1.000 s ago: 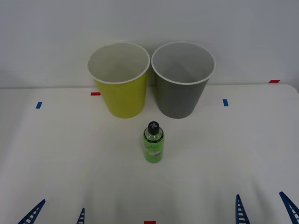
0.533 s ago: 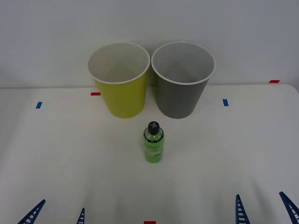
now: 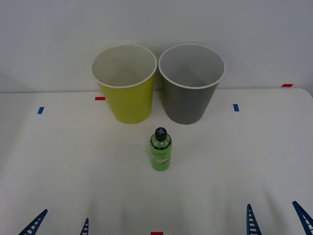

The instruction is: Put cans in the gray bin and PET bottles in the light green bin.

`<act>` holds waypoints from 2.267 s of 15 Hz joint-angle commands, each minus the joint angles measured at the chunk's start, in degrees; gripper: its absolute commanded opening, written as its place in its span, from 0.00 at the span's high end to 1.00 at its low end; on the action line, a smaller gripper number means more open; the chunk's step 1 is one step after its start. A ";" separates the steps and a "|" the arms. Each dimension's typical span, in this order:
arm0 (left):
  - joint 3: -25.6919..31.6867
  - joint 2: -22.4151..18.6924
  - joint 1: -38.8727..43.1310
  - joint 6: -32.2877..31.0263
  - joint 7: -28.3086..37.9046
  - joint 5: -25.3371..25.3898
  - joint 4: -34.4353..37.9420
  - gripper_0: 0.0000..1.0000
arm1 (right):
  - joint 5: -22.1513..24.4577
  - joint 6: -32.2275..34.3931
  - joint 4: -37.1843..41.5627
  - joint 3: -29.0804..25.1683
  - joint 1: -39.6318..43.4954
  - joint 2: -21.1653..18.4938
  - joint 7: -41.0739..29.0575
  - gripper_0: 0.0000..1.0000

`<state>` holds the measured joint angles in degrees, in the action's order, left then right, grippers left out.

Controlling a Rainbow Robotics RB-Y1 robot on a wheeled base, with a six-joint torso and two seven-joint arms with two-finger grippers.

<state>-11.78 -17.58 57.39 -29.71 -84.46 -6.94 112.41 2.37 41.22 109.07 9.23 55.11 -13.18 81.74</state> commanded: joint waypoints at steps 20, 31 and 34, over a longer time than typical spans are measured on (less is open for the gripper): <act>0.00 0.00 0.00 0.00 0.00 0.00 0.00 0.00 | 0.00 0.00 0.00 0.00 0.00 0.00 0.00 0.00; -0.35 -3.16 -6.42 -2.72 0.00 2.11 -5.54 0.00 | 0.00 0.00 0.00 0.00 0.00 0.00 0.00 0.00; -1.58 -6.94 -11.07 -4.31 -0.18 2.55 -5.62 0.00 | 0.00 0.00 0.00 0.00 0.00 0.00 0.00 0.00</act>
<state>-12.40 -22.95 48.41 -33.57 -84.53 -4.30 106.83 2.37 41.22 109.07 9.23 55.11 -13.18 81.74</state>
